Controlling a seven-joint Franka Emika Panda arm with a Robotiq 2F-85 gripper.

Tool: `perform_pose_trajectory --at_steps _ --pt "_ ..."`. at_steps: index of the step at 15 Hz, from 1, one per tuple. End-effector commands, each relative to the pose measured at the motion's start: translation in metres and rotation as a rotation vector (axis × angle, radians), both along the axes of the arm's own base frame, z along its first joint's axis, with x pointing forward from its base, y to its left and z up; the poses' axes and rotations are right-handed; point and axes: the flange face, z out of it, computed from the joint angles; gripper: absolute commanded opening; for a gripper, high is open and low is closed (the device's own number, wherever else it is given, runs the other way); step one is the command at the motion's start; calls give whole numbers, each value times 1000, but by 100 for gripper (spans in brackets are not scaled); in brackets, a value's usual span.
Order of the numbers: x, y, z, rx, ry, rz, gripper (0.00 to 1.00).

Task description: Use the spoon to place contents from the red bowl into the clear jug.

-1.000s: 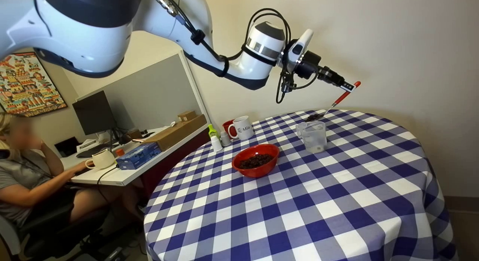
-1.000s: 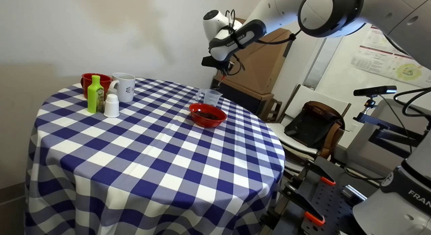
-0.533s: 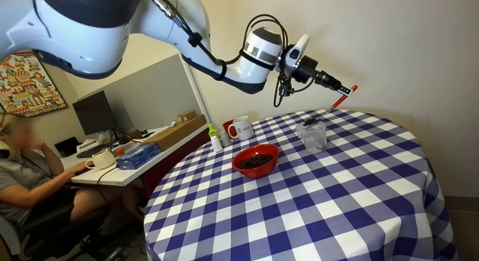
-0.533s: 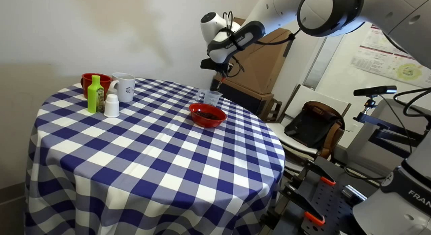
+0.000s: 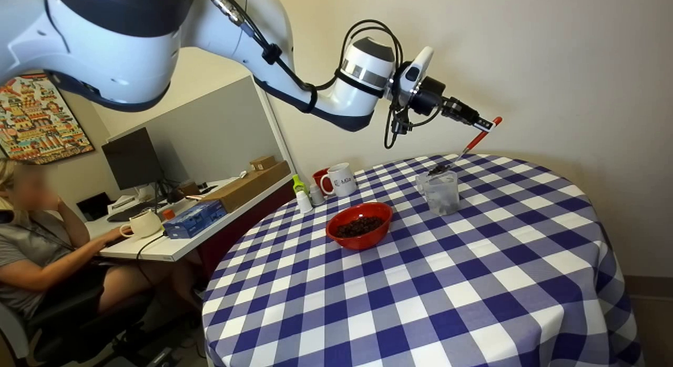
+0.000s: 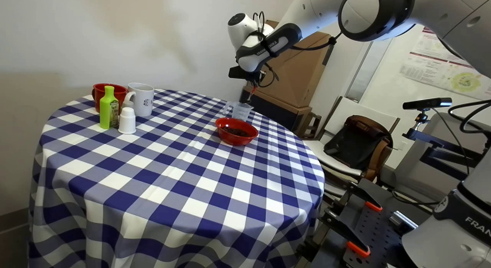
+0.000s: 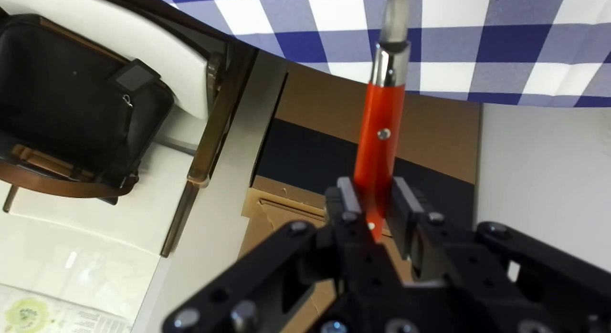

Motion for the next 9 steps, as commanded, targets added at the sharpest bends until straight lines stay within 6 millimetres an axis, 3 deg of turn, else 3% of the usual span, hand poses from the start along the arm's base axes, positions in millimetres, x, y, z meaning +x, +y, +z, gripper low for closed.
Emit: perform_pose_trajectory --at_steps 1,9 --pt "-3 1 10 -23 33 36 5" --pt "-5 0 9 -31 91 62 5"
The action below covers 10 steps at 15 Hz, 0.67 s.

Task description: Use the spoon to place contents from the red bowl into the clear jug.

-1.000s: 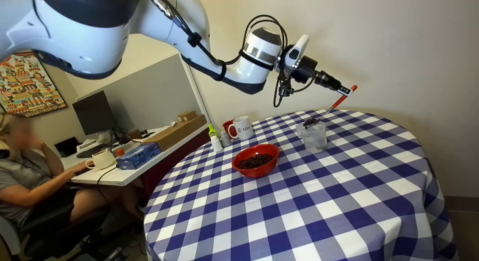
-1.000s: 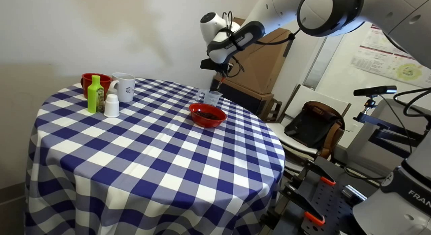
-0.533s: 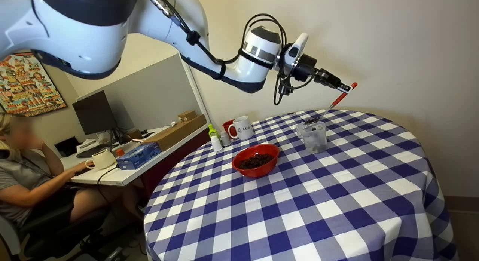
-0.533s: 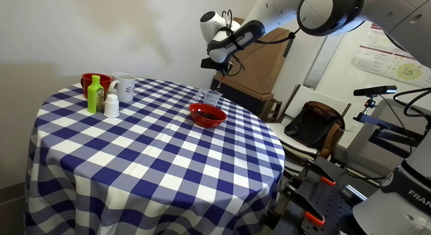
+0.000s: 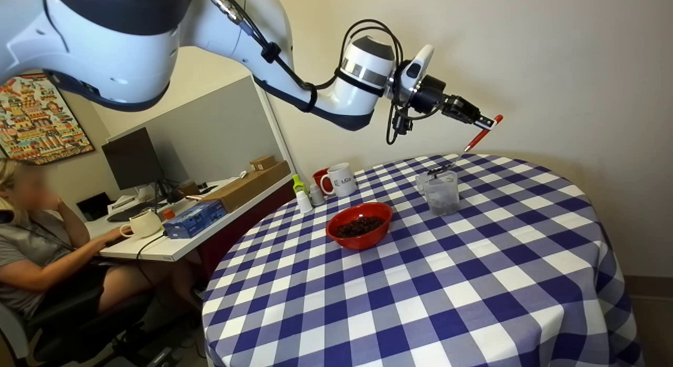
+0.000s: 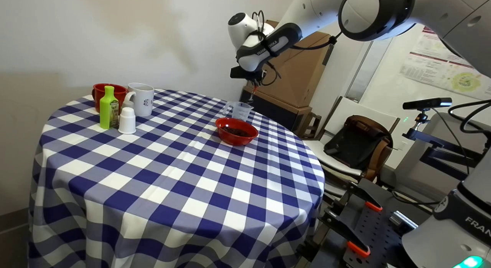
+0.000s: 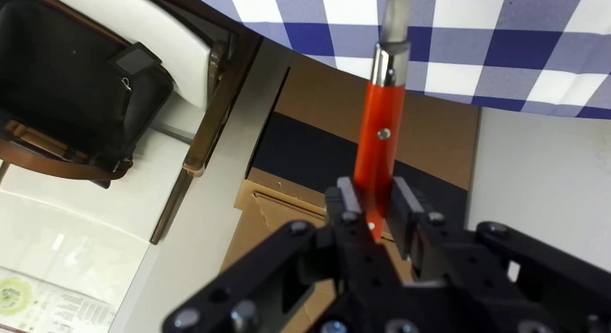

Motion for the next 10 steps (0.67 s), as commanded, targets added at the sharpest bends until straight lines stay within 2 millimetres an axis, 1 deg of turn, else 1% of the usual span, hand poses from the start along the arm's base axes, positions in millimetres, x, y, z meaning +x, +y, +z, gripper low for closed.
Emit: perform_pose_trajectory --at_steps 1,6,10 --pt "-4 2 6 -18 43 25 5" --pt "-3 6 6 -19 71 45 5" --pt "-1 10 10 -20 93 57 5"
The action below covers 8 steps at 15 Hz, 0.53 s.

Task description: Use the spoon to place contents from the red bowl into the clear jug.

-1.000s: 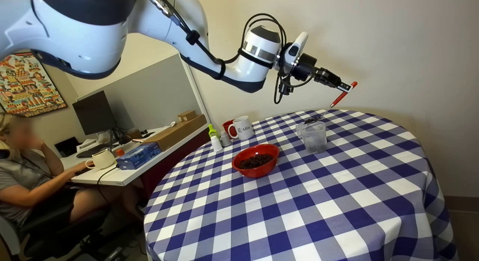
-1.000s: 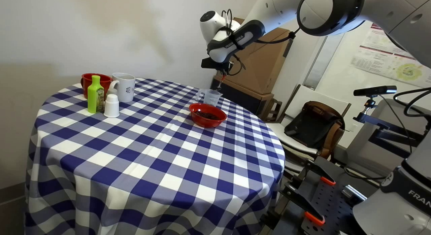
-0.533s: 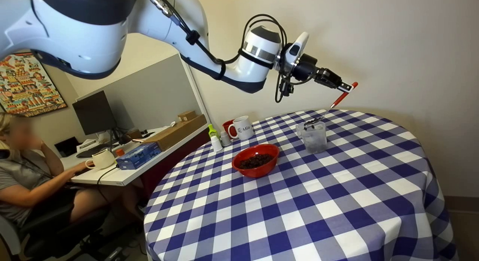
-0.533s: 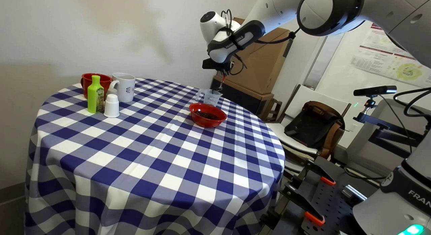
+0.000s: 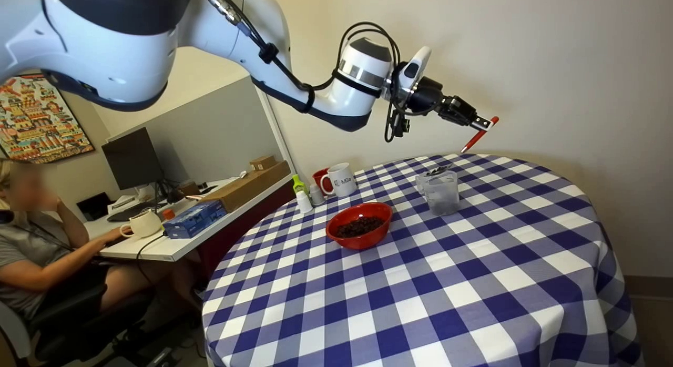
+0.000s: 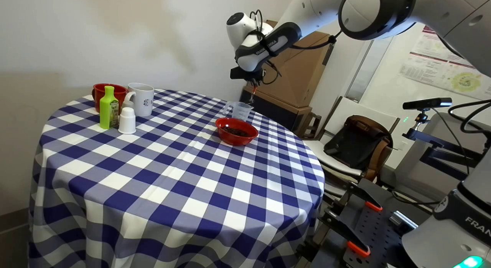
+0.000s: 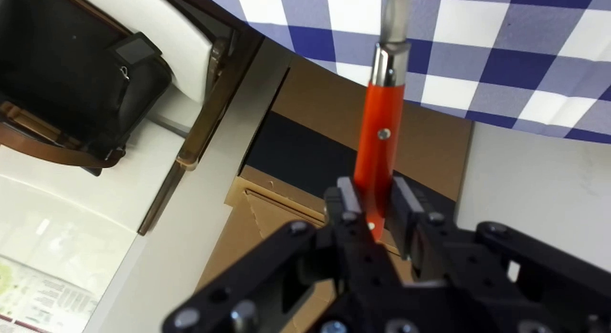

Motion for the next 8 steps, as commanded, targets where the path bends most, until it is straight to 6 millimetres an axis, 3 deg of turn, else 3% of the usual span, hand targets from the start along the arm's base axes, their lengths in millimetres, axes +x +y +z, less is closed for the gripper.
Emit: perform_pose_trajectory --at_steps 1,8 --pt "-1 3 12 -15 43 14 5" --pt "-4 0 8 -23 127 5 5"
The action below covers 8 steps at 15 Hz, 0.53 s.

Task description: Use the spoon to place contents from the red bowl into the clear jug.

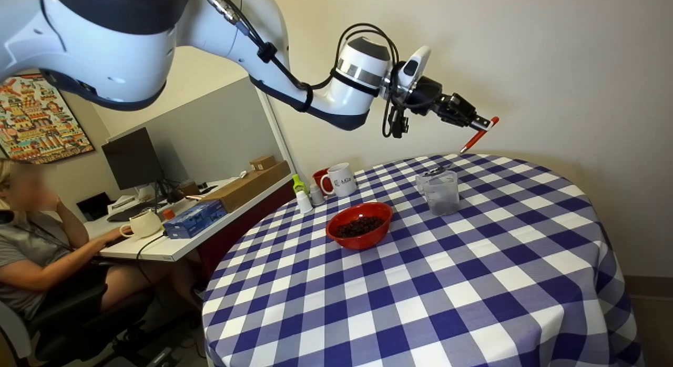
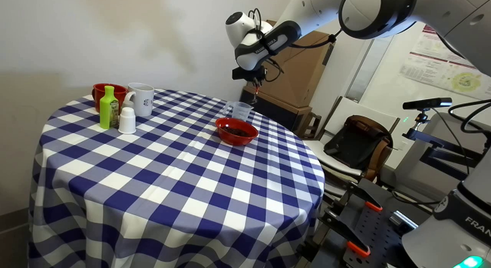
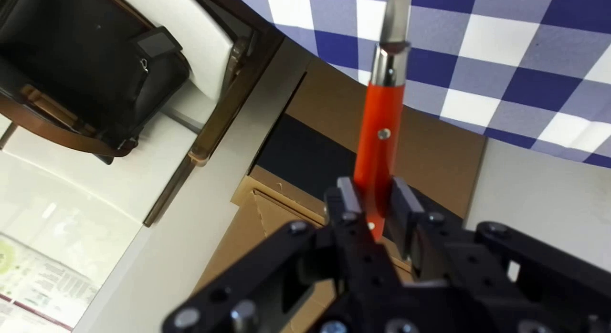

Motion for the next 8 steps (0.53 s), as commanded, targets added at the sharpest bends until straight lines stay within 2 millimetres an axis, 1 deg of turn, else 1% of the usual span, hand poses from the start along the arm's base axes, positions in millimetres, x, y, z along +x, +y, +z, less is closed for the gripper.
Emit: perform_pose_trajectory --at_steps 1,8 --pt "-1 0 6 -11 53 -2 5" --pt "3 3 11 -17 76 -10 5"
